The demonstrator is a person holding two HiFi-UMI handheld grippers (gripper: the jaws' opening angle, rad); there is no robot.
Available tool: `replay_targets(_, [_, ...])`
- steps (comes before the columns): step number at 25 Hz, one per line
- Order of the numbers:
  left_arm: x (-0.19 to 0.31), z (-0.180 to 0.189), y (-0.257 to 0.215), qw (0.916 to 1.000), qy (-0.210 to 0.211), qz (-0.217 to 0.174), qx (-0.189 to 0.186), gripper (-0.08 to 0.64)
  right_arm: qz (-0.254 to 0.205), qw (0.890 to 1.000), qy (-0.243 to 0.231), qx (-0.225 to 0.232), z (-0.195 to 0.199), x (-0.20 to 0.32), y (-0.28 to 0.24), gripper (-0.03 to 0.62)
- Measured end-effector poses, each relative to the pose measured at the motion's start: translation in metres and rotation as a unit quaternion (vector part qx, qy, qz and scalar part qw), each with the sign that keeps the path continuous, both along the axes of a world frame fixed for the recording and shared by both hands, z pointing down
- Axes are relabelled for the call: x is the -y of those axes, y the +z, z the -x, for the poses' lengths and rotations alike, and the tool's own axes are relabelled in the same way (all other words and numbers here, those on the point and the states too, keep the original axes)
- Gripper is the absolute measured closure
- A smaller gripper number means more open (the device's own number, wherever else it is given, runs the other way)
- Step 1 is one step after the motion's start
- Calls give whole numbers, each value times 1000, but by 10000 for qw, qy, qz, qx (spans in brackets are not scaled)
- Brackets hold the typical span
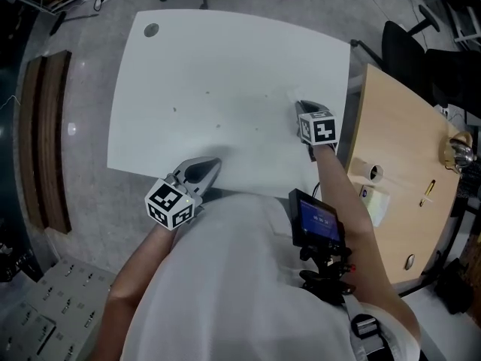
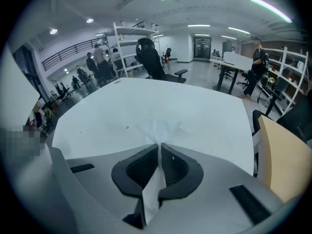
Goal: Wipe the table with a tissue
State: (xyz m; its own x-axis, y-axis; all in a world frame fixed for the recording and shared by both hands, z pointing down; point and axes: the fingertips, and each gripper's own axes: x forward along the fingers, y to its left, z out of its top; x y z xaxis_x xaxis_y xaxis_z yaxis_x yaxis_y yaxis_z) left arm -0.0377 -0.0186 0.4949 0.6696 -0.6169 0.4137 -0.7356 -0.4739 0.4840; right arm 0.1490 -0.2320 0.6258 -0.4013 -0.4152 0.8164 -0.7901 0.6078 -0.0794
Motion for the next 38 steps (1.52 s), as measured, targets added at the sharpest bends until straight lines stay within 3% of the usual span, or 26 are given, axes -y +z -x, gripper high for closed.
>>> replay_targets(5, [-5,12,-2,9998,-212,-29,21,554,-189,9988,-222,-399,27,12,11,566])
replay_targets(9, [-11,19,-1,9989,-462,-16,9,554,-279,9972,8,-698,24,15,16,566])
replay_targets(12, [-17,26,1,9982,-594,10,-25,554,-283,9978,12,-607,31,14,16,566])
replay_targets(23, [-22,47,1,9975,-700,-16,-91,554,-195,9963,-661,-504,85,1,16,566])
replay_targets(26, [-21,46,1,9979,-632,-15,-106,554,-200,9931,-1064,-454,96,-10,14,566])
replay_targets(30, [-11,31,3,9987,-503,0,-126,554,-55,9808,-1903,-412,98,-31,17,566])
replay_targets(34, [-11,44,0,9989,-418,-60,-192,554,110,9746,-2211,-338,110,-54,17,566])
replay_targets(38, [-5,36,-3,9991,-321,-119,-232,554,91,9688,-2429,-485,91,-63,18,566])
